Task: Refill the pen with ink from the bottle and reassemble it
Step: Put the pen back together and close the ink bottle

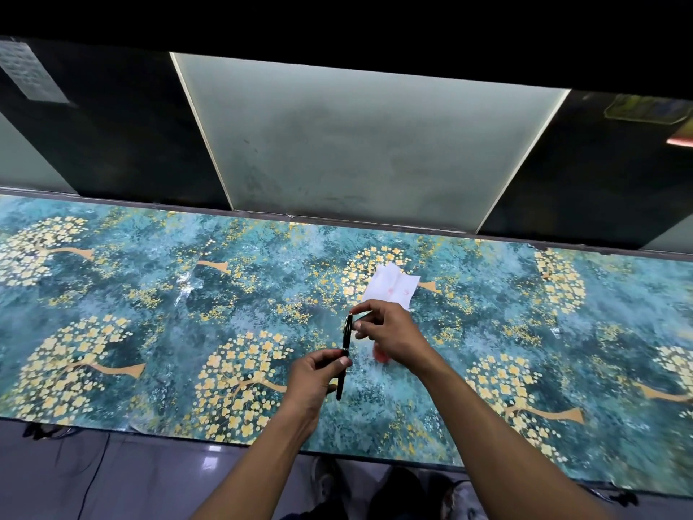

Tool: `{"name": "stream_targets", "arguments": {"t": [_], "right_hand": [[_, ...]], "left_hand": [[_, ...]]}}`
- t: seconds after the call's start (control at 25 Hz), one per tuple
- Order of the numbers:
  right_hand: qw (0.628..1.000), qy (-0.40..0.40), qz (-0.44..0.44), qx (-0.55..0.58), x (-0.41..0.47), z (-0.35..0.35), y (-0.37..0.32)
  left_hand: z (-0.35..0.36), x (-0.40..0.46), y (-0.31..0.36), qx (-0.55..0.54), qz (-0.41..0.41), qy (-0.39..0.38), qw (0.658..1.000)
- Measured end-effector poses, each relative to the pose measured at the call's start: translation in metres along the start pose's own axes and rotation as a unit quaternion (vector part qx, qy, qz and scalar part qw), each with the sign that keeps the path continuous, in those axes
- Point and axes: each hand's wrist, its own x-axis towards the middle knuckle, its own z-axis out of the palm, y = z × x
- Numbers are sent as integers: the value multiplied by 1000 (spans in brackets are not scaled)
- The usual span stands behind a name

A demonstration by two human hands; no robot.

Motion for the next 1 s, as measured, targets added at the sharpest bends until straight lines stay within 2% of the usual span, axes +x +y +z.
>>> {"name": "stream_targets", "arguments": {"t": [0.2,0.4,0.52,0.68,0.84,1.0], "right_hand": [[991,133,31,-6,-9,-34,13],[978,177,71,-80,-27,-66,48],[972,158,98,-145,-33,-70,73],[960,91,124,-236,-33,-61,88],[934,37,109,-338,-22,-52,91],[913,0,92,-397,-15,-44,95]], "left_hand": [[1,21,-6,59,-7,60,996],[14,43,-22,153,-11,100,983],[24,53,-29,228,-18,107,968],[32,59,-31,340,-5,110,934],[39,57,-24,359,2,109,927],[48,53,-17,401,78,90,908]]}}
